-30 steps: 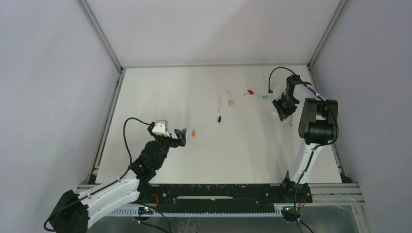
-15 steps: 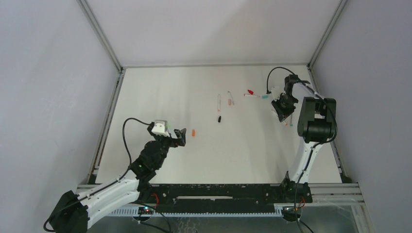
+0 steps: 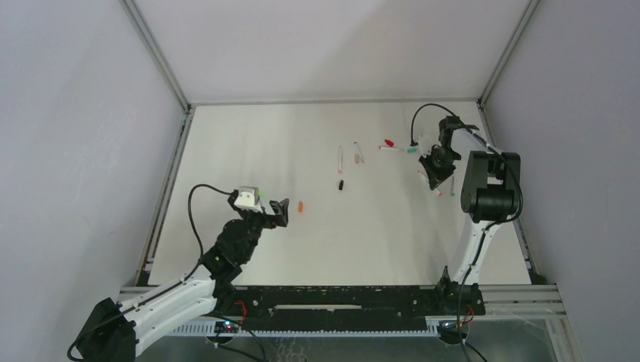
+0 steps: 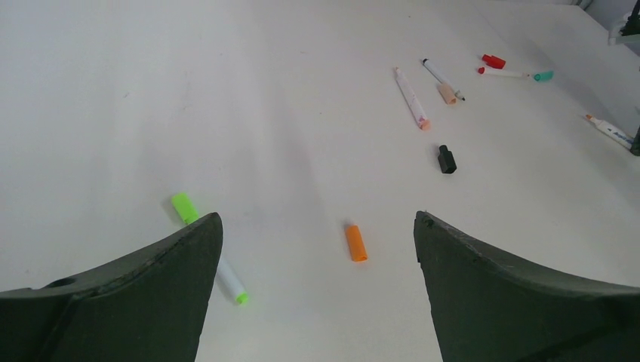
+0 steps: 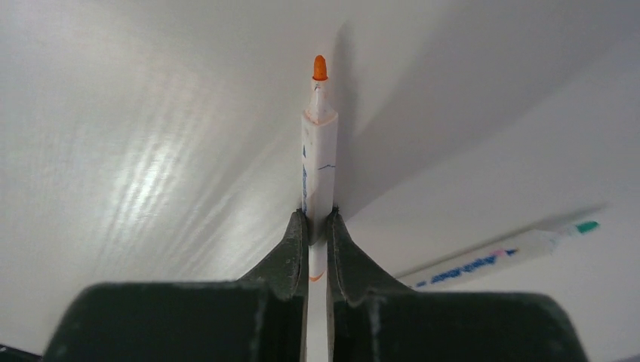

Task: Insert the pens into the pen caps
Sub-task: Pick up the pen from the center of the board.

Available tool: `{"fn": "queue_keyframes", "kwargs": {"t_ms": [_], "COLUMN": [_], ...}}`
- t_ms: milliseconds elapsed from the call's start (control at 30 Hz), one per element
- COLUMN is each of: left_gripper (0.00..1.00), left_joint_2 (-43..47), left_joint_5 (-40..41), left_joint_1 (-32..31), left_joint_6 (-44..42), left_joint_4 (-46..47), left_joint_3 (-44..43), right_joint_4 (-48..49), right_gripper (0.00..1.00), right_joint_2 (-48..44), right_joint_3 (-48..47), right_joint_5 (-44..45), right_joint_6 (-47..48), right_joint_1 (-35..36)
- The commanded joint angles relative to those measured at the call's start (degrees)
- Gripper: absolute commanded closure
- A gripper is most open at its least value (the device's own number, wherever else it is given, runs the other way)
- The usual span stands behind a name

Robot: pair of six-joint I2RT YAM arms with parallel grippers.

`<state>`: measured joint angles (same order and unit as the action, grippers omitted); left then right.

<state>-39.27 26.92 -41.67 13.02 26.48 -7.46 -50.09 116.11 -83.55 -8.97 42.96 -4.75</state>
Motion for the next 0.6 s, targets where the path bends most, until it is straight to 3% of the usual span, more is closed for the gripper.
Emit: {"fn": "queue_keyframes", "kwargs": {"t_ms": [0, 167, 300, 433, 567], "left_gripper": [0.0, 0.0, 0.0, 0.01, 0.03], "left_joint_2": [2.2, 7.0, 11.2, 14.1, 10.8], "left_joint_5": [0.0, -3.2, -10.5, -18.6, -24.6], "left_joint_1": [0.2, 0.2, 0.1, 0.1, -0.1], "left_joint_6": [-0.6, 2.2, 8.6, 15.5, 22.9], "left_joint_4": [1.9, -0.6, -0.4, 6.2, 15.6], "left_joint_3": [1.8, 2.0, 2.6, 3.9, 3.6], "right_joint_4": [-1.9, -3.7, -5.6, -6.0, -5.4], "right_gripper": [1.0, 1.0, 1.0, 1.0, 1.0], "right_joint_2": [-5.3, -12.9, -19.2, -26.8, -33.4], "right_joint_3": [1.2, 2.7, 4.0, 7.1, 11.7], "right_joint_5": [-9.8, -21.7, -31.8, -43.3, -53.6], "right_joint_6": [-1.4, -0.6, -0.5, -0.9, 0.5], "right_joint_1": [1.2, 1.3, 2.2, 4.5, 8.1]}}
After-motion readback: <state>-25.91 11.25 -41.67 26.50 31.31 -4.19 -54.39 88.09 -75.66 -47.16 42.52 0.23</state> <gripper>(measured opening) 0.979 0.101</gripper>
